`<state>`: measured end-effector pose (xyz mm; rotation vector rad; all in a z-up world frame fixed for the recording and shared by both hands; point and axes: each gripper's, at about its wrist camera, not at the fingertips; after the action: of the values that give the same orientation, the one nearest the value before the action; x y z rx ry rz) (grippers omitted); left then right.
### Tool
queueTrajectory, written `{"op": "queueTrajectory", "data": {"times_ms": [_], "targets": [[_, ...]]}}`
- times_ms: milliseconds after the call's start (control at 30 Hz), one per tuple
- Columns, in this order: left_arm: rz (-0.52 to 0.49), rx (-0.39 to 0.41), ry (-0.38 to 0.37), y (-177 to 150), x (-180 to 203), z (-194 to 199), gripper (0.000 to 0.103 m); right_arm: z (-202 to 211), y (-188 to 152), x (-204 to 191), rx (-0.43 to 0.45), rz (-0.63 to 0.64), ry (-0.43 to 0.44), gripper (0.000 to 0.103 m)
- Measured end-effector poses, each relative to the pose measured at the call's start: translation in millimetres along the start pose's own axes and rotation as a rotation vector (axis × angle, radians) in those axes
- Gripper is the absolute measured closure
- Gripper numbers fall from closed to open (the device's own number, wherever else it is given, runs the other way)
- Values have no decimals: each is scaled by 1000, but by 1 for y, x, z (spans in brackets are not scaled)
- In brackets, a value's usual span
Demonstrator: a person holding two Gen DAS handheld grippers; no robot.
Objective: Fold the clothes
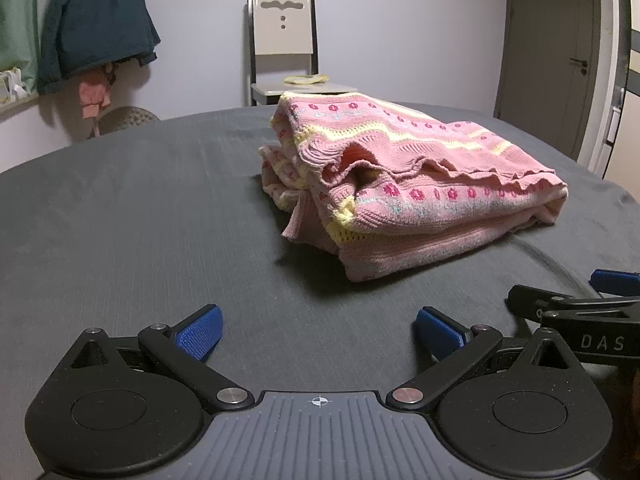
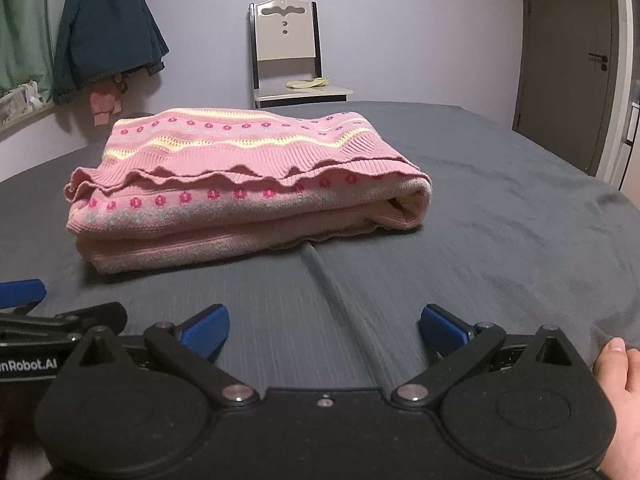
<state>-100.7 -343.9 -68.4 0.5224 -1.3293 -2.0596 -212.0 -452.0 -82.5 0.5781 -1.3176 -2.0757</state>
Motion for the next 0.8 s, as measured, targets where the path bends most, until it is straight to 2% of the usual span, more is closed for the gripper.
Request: {"op": "queueTrajectory", "data": {"times_ms": [200, 800], "targets": [[-5, 1, 5, -1, 0, 1, 0, 3, 0, 1, 1, 8, 23, 0], [8, 3, -1, -2, -1, 1, 0, 4, -1, 0, -4, 2, 22, 0]]}}
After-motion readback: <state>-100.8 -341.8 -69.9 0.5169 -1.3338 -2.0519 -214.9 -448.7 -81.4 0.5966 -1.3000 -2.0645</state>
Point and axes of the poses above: each gripper's, at about its wrist camera, not at the fingertips, and z roughly against the way its jaws point, x to its right, y to its top, and after that the axes turned 12 degrees about x, right-handed
